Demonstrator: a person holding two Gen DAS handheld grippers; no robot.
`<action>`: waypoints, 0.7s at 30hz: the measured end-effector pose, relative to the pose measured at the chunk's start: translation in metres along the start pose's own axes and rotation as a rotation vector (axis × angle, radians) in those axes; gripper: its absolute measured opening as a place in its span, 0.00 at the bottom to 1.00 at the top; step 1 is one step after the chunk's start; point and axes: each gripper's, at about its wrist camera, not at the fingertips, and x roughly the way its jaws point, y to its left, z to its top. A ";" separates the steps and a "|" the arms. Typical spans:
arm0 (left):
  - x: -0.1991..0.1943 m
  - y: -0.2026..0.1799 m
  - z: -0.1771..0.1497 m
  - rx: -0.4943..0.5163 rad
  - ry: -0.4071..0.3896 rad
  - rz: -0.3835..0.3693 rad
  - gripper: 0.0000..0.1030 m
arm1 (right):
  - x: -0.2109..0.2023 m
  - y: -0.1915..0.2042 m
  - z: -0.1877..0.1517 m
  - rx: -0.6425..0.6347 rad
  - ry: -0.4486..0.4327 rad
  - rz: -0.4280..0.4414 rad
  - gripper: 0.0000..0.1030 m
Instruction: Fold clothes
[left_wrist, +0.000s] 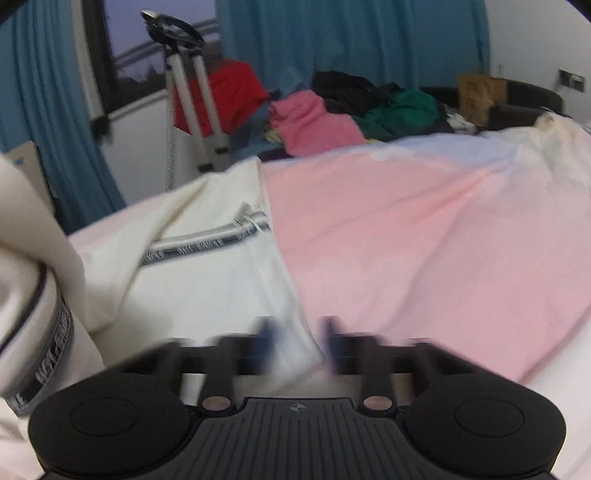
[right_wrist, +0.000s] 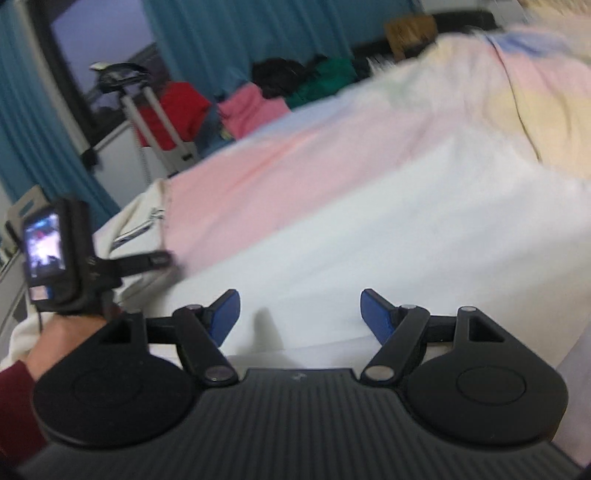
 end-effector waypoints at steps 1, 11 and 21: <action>0.000 -0.001 0.004 -0.007 -0.008 -0.002 0.08 | 0.001 -0.003 0.001 0.017 0.002 -0.003 0.72; -0.067 -0.072 0.097 -0.012 -0.229 -0.156 0.07 | -0.022 -0.024 0.008 0.116 -0.070 -0.041 0.72; -0.073 -0.228 0.133 0.115 -0.247 -0.372 0.07 | -0.029 -0.067 0.019 0.271 -0.154 -0.155 0.72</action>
